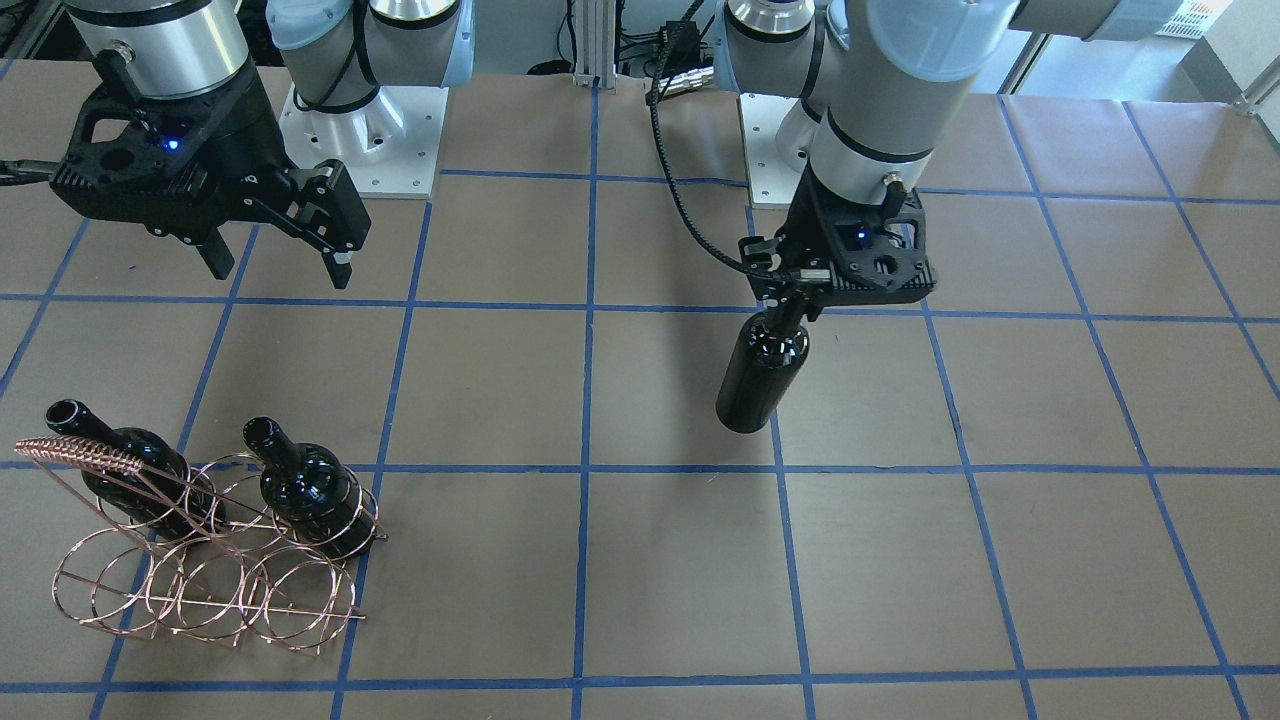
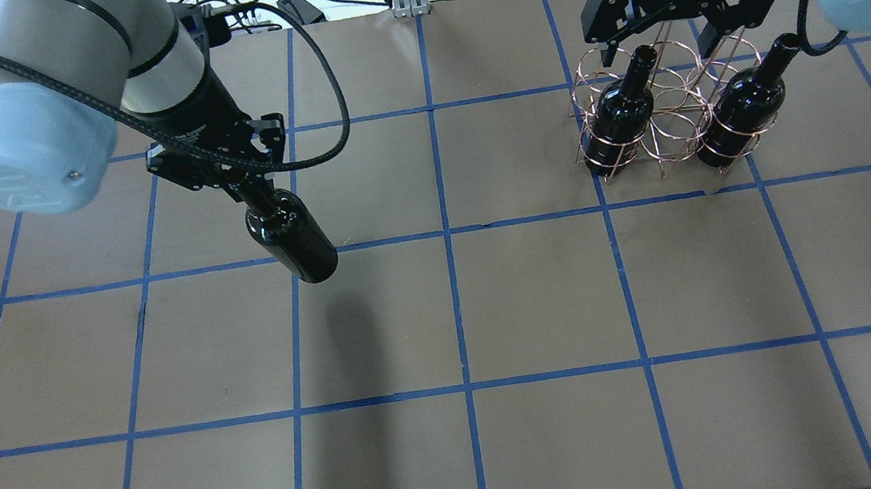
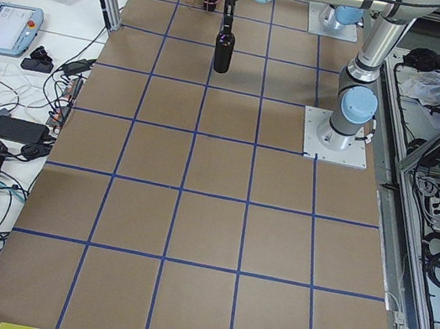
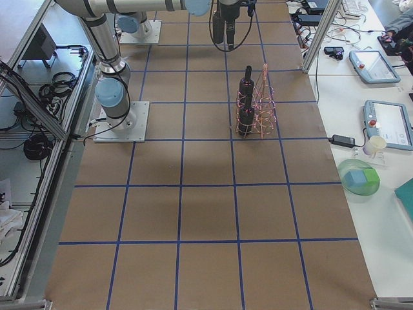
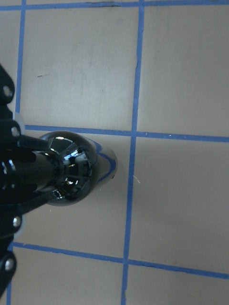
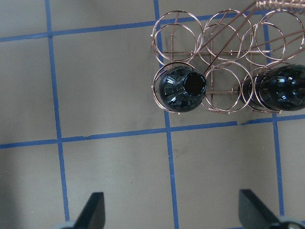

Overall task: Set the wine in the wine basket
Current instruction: 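Lift the bottle with the left gripper and carry it toward the table center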

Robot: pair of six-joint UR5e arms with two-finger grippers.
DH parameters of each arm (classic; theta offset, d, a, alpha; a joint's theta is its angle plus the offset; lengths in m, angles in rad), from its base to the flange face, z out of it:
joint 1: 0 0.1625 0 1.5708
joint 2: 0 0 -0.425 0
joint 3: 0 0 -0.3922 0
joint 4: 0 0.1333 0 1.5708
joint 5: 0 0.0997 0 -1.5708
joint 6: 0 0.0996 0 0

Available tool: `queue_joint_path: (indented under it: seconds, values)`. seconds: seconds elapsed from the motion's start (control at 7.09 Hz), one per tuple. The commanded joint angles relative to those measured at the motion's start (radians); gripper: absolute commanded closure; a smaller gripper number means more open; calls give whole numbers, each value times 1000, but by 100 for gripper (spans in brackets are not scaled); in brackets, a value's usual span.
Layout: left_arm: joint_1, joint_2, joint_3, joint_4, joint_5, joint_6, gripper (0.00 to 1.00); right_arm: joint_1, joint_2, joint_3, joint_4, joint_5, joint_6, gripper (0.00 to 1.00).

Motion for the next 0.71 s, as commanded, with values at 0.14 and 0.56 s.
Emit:
queue_joint_path:
  seconds: [0.14, 0.56]
  values:
    - [-86, 8, -81, 1, -11, -14, 100, 0, -1, 2, 0, 0, 0, 0]
    - [-100, 9, -120, 15, -28, -13, 100, 0, -1, 2, 0, 0, 0, 0]
